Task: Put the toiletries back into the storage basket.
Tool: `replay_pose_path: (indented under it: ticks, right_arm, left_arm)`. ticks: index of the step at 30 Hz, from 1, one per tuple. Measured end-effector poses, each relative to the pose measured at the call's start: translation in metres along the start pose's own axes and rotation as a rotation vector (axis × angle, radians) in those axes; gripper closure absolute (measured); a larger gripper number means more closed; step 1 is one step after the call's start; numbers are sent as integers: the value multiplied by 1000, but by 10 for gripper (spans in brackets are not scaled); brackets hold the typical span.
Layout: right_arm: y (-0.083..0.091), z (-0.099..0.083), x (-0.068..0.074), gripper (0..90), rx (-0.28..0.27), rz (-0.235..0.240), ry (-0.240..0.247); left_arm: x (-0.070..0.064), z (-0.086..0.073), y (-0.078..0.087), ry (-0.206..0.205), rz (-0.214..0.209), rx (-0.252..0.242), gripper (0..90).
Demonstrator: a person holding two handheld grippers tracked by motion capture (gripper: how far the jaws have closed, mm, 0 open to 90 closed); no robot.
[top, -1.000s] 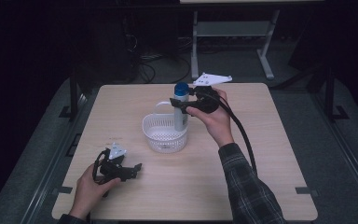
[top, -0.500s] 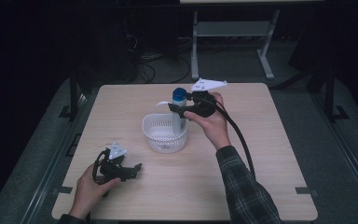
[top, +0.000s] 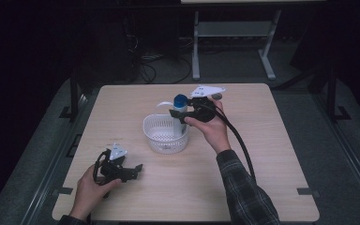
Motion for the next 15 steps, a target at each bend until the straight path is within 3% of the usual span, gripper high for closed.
replay_pose_path:
  ticks: [15]
  right_arm:
    - [-11,-19,-2,343,46,4,-9]
  left_arm:
    - [0,0,0,-1,1,0,126]
Point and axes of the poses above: each handheld gripper's, and its own axes: y roughly backward along the jaws, z roughly out of its top, x roughly to its left, the point moved 4 cm from there along -y, roughly forward along the jaws, and after that the axes turned 11 degrees about z, right-handed, at the moved point
